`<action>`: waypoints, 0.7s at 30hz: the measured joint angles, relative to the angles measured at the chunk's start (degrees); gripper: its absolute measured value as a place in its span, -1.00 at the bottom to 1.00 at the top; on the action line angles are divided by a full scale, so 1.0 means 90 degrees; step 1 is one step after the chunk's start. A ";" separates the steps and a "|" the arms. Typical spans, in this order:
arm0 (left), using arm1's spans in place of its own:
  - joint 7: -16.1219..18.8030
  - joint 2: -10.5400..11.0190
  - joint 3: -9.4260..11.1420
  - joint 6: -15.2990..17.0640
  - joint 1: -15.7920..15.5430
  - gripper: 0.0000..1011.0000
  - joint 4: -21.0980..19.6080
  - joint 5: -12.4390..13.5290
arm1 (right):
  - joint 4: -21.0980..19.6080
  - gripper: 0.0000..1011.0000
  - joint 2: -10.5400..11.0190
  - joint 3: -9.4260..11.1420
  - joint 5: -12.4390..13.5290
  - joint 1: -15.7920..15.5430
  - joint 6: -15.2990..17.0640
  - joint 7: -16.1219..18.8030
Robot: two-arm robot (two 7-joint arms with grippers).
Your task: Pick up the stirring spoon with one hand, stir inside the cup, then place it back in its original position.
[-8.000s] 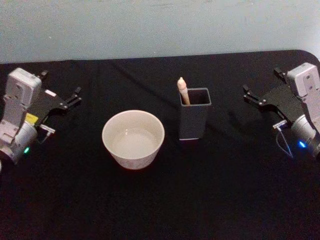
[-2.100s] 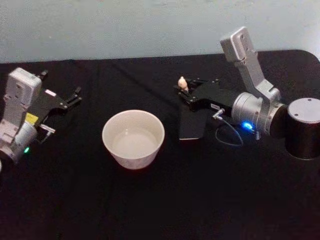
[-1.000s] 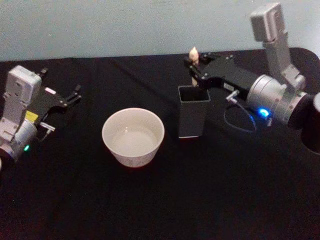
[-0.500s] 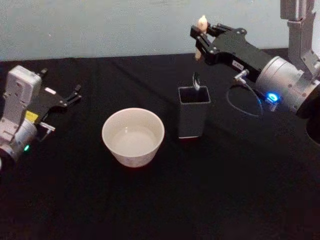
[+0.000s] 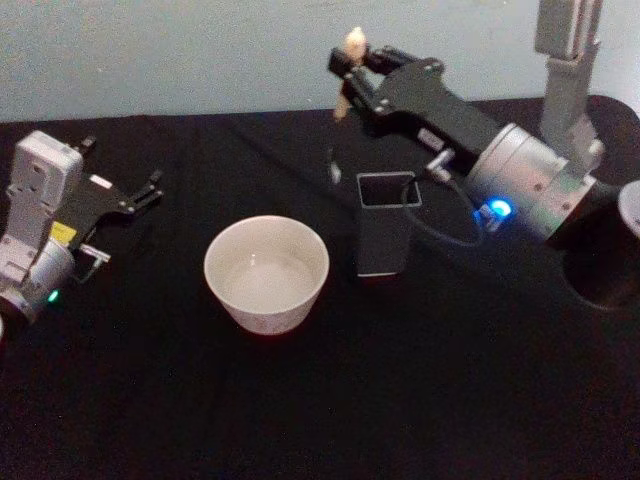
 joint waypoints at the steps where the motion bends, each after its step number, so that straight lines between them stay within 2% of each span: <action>1: 0.0000 0.0000 0.0000 0.0000 0.0000 0.98 0.0000 0.0000 | 0.0019 -0.58 -0.0014 -0.0036 0.0017 0.0002 -0.0035 0.0036; 8: 0.0000 0.0000 0.0000 0.0000 0.0000 0.98 0.0000 0.0000 | 0.0301 -0.58 -0.0127 -0.0405 0.0064 0.0001 -0.0506 0.0398; 11: 0.0000 0.0000 0.0000 0.0000 0.0000 0.98 0.0000 0.0000 | 0.0538 -0.58 -0.0194 -0.0572 0.0057 -0.0021 -0.0820 0.0597; 17: 0.0000 0.0000 0.0000 0.0000 0.0000 0.98 -0.0001 0.0000 | 0.0884 -0.58 -0.0266 -0.0754 0.0072 -0.0037 -0.1109 0.0858; 21: 0.0000 0.0000 0.0000 0.0000 0.0000 0.98 0.0000 0.0000 | 0.1047 -0.58 -0.0283 -0.0841 0.0066 -0.0048 -0.1163 0.0927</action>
